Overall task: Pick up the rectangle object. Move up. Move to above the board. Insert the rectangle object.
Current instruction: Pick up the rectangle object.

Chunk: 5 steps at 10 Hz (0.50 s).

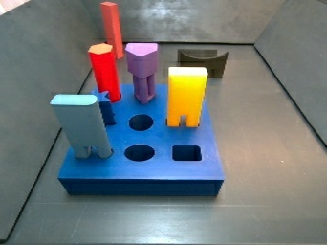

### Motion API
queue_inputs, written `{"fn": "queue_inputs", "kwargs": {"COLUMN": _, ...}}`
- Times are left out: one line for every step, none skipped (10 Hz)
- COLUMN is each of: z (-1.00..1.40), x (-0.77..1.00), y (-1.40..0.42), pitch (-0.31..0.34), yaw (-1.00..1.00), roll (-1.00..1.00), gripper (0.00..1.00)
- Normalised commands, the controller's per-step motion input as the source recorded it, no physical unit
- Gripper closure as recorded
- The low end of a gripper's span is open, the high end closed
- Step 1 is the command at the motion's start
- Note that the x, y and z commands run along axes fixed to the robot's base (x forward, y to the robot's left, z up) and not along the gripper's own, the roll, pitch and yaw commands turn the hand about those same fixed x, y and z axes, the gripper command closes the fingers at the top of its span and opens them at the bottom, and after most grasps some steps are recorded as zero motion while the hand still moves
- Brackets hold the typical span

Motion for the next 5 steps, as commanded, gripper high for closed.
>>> {"fn": "queue_inputs", "kwargs": {"z": 0.05, "x": -0.95, "y": 0.19, "pitch": 0.04, "yaw": -0.15, "roll": 0.04, "gripper": 0.0}}
{"fn": "queue_inputs", "kwargs": {"z": 0.07, "x": -0.94, "y": 0.18, "pitch": 0.049, "yaw": -0.16, "roll": 0.06, "gripper": 0.0}}
{"fn": "queue_inputs", "kwargs": {"z": 0.07, "x": -0.93, "y": 0.19, "pitch": 0.051, "yaw": -0.16, "roll": 0.06, "gripper": 0.0}}
{"fn": "queue_inputs", "kwargs": {"z": 0.06, "x": -0.91, "y": 0.22, "pitch": 0.061, "yaw": -0.17, "roll": 0.04, "gripper": 0.0}}
{"fn": "queue_inputs", "kwargs": {"z": 0.0, "x": -0.85, "y": 0.3, "pitch": 0.08, "yaw": -0.21, "roll": 0.01, "gripper": 0.0}}
